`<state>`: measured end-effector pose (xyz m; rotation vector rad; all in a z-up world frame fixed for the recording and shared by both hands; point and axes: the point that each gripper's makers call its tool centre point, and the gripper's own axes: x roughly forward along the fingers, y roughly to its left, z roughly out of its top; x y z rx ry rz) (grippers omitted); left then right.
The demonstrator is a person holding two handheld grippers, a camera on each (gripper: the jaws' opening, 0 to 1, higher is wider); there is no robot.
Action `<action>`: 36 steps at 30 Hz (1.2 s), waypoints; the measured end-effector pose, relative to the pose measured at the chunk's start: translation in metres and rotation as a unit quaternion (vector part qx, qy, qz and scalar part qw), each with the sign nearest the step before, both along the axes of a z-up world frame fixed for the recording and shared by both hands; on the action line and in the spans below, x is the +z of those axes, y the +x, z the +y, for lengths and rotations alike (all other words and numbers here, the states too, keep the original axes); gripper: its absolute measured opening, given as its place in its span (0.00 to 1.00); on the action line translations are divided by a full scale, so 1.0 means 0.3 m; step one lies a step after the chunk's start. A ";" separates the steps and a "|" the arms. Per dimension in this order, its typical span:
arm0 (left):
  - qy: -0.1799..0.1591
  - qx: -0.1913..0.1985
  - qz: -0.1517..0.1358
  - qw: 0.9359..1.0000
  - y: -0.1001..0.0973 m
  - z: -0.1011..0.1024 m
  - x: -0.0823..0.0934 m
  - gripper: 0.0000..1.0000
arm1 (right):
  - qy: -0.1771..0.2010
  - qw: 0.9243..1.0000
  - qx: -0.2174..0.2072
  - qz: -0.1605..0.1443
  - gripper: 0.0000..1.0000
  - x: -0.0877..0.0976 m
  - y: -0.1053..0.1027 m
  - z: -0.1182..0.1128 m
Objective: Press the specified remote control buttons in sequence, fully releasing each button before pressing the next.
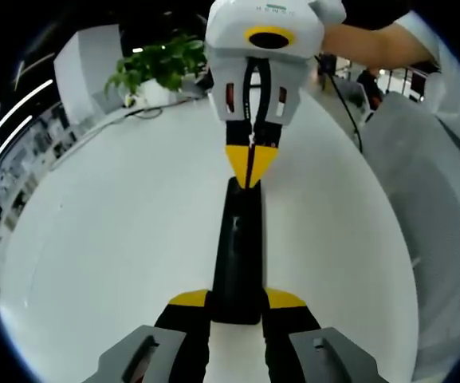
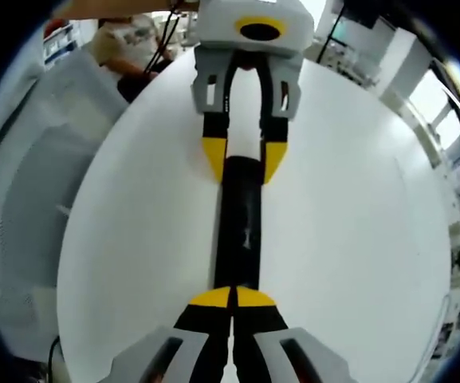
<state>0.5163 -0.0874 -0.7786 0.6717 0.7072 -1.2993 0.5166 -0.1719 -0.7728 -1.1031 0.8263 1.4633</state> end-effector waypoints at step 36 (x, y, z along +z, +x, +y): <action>0.002 0.000 0.000 1.000 0.002 -0.002 0.000 0.24 | 0.009 1.000 -0.019 0.001 0.00 0.001 0.002 -0.006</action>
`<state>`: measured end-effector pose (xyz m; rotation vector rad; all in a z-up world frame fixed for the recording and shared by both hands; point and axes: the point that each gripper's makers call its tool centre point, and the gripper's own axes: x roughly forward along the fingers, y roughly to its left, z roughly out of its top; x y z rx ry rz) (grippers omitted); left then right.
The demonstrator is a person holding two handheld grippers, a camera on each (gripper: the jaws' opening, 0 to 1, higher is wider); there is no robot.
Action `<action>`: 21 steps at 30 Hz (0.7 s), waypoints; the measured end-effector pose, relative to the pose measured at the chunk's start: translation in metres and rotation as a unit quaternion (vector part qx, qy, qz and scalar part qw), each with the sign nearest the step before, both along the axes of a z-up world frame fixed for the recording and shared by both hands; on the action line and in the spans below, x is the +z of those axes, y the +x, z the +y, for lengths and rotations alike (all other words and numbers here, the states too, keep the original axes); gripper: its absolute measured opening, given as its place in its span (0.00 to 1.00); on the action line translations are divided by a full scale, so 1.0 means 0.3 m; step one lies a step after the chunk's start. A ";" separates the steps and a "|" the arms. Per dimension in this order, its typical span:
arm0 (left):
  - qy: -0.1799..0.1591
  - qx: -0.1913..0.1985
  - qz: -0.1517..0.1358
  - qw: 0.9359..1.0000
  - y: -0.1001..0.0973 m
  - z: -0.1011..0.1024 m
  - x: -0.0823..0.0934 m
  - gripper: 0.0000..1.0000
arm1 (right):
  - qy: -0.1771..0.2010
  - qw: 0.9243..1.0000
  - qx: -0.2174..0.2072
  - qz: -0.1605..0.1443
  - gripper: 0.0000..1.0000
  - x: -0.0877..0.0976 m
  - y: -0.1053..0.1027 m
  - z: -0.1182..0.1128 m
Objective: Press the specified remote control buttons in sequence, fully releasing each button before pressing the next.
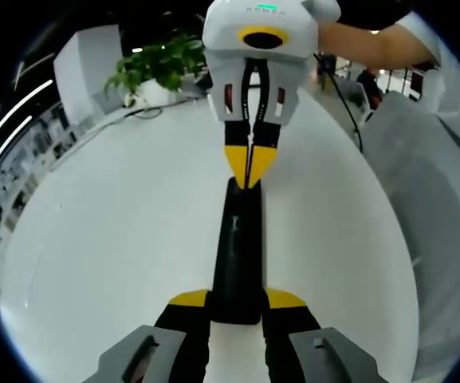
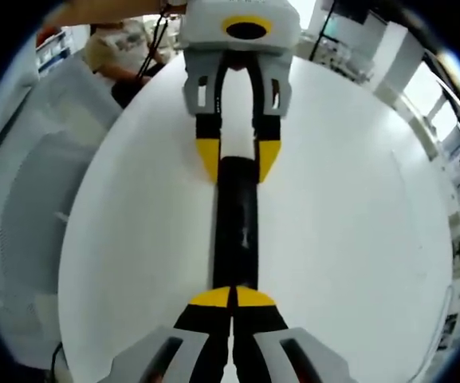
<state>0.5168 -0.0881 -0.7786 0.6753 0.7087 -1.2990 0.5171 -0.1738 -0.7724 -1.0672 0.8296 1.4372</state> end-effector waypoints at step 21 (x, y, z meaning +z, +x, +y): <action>0.002 0.001 -0.001 1.000 0.001 0.001 -0.001 0.24 | -0.010 1.000 0.016 -0.022 0.00 0.002 0.000 -0.001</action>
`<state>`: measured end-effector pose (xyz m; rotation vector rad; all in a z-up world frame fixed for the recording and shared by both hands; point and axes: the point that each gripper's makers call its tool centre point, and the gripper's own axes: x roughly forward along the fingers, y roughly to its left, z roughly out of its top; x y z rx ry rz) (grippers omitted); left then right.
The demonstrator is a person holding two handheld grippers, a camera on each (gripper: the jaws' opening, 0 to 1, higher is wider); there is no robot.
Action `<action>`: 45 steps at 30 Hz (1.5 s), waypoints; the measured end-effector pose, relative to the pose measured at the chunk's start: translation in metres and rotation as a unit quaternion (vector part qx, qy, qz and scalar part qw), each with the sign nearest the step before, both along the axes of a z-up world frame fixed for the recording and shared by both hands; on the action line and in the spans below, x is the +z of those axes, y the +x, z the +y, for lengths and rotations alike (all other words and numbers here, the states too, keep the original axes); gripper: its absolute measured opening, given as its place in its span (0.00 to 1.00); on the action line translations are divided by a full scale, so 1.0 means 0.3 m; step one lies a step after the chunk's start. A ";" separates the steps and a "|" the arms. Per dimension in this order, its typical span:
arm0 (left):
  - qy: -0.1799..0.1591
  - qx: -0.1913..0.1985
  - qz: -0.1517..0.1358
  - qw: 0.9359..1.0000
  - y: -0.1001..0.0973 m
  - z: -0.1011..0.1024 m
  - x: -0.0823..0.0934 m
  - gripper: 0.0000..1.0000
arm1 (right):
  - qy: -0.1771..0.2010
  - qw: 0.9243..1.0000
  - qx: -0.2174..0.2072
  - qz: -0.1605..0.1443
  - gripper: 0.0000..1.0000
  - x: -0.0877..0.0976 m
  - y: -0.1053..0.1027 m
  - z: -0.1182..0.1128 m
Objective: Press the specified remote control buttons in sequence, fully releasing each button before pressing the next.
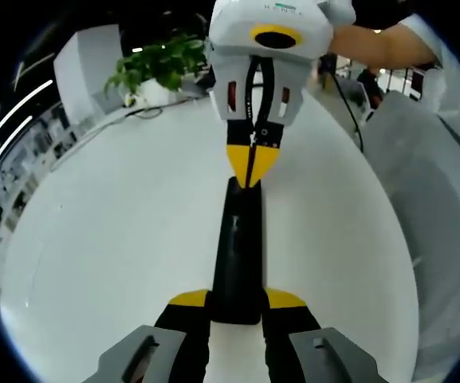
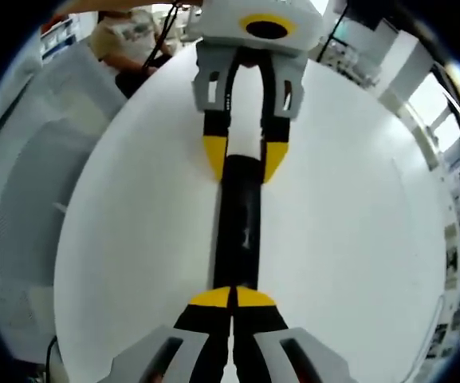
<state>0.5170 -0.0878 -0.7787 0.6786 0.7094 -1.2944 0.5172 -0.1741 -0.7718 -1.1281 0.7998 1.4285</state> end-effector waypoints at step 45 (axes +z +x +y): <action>-0.004 0.001 0.003 1.000 0.002 -0.002 0.001 0.24 | 0.026 1.000 -0.006 0.005 0.00 0.030 0.003 0.051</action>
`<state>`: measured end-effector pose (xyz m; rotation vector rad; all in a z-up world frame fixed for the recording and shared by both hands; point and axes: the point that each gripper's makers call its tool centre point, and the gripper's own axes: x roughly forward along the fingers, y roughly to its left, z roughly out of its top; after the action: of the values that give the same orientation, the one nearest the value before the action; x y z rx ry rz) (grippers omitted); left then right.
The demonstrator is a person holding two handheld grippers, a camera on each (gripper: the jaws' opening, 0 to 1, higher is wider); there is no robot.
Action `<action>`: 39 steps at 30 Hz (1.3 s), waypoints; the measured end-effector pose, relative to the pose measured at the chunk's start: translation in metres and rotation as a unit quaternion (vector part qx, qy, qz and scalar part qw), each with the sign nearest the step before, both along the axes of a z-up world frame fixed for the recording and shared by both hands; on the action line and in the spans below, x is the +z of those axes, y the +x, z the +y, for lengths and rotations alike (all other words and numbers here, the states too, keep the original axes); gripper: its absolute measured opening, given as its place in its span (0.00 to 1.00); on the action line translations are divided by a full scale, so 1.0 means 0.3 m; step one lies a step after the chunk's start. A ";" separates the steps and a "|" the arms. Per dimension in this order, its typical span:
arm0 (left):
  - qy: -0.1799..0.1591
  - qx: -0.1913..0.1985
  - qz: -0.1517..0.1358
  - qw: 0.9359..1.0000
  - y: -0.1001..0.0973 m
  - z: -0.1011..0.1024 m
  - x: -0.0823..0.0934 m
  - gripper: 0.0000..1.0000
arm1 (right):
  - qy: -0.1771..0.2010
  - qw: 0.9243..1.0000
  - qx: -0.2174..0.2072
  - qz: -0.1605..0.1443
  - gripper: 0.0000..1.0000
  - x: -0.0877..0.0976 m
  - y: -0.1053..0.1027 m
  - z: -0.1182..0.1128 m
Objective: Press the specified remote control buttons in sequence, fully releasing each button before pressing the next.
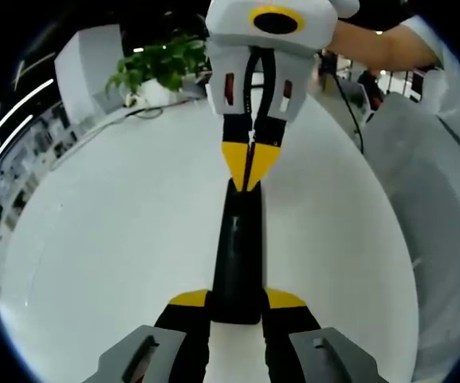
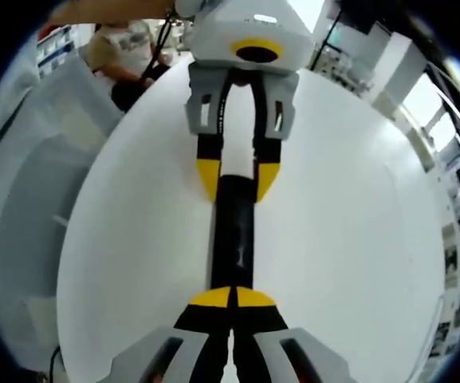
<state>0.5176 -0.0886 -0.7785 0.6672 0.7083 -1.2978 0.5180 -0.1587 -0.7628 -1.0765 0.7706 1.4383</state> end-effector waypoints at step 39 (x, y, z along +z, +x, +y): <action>-0.002 0.000 -0.003 1.000 -0.002 0.004 -0.001 0.24 | -0.005 1.000 0.006 0.019 0.00 -0.036 -0.004 0.026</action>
<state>0.5171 -0.0873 -0.7787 0.6676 0.7009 -1.2961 0.5167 -0.1508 -0.7738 -1.0655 0.7996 1.4700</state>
